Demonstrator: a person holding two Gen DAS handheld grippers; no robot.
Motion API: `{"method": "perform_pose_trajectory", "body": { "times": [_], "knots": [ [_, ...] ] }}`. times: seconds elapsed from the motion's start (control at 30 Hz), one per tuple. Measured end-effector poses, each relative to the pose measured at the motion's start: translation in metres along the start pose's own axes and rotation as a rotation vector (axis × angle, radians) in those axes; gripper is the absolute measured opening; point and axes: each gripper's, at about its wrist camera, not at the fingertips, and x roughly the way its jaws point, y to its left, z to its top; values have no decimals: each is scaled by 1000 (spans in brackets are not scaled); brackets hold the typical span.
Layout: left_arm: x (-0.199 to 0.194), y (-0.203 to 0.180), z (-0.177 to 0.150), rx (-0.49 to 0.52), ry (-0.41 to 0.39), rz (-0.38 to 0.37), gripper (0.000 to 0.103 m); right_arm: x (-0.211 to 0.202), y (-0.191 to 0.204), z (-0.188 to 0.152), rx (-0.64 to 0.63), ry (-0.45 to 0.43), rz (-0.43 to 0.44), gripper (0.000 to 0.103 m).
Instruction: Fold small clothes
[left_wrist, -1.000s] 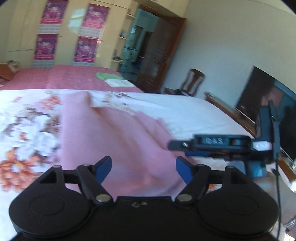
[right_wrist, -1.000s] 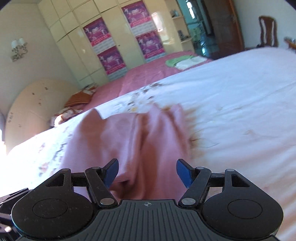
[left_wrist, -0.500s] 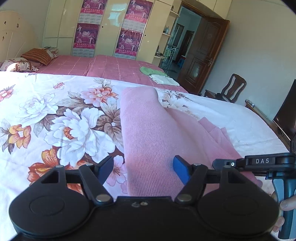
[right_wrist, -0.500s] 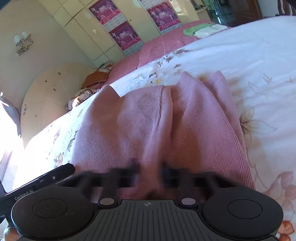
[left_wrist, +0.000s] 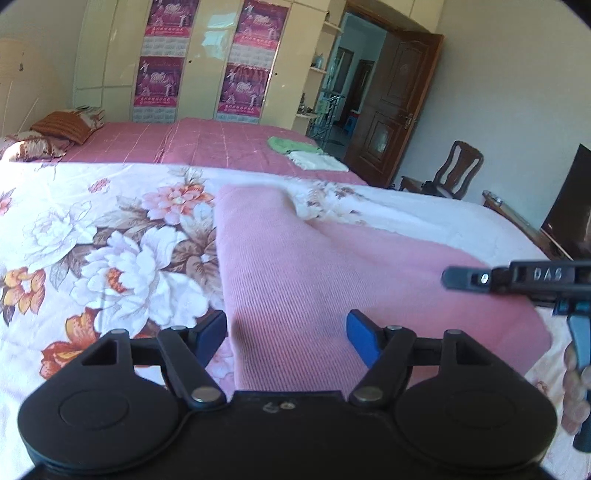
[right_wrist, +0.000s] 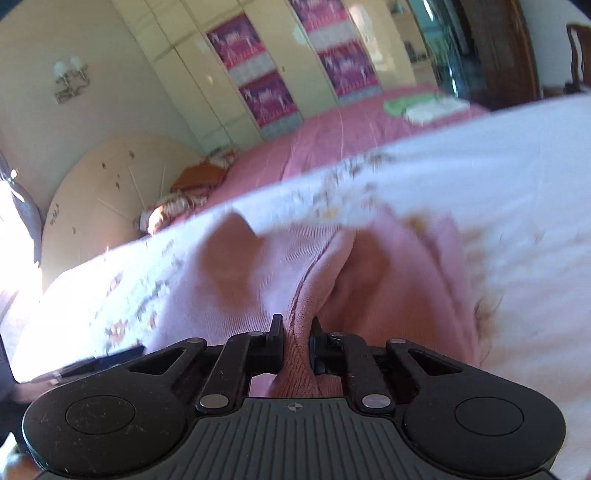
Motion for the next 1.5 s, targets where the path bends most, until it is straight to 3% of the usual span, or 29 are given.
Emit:
{"method": "perform_pose_trajectory", "body": {
  "times": [0.13,0.33,0.5,0.57,0.63,0.7,0.8,0.83,0.93,1.03,1.2,1.27,1.3,1.4,1.5],
  "knots": [
    [-3,-18,2,25,-13,-43,71,-30,-11,7,-33,-43,-51,11],
    [17,-29,-22,70,71,-5,75,-11,-44,-33,-22,116,-170,11],
    [13,-20,-22,31,87,-22,75,-39,-55,-32,79,59,-127,13],
    [7,-22,-21,33,81,-23,75,-57,-55,-35,93,52,-114,26],
    [6,-23,-22,35,90,-33,75,-70,-49,-41,68,69,-118,64],
    [7,-27,-27,53,84,-22,76,-70,-43,-46,55,93,-119,65],
    [8,-28,-31,48,87,-16,77,-68,-35,-59,37,114,-147,61],
    [7,-28,-32,43,89,-16,77,-68,-32,-62,15,116,-157,46],
    [7,-29,-32,44,95,-15,77,-72,-24,-68,-34,91,-190,32],
    [6,-30,-33,46,98,-11,77,-76,-25,-66,-32,67,-187,28],
    [7,-33,-35,51,99,-4,79,-60,-27,-75,-45,154,-172,28],
    [8,-33,-36,48,103,-4,79,-57,-24,-78,-80,170,-176,8],
    [7,-34,-36,48,102,-3,79,-58,-24,-79,-93,167,-183,6],
    [3,-36,-33,39,97,-15,80,-68,-19,-72,-189,111,-259,6],
    [8,-40,-36,48,115,-6,82,-52,-28,-82,-220,196,-289,5]
  ]
}}
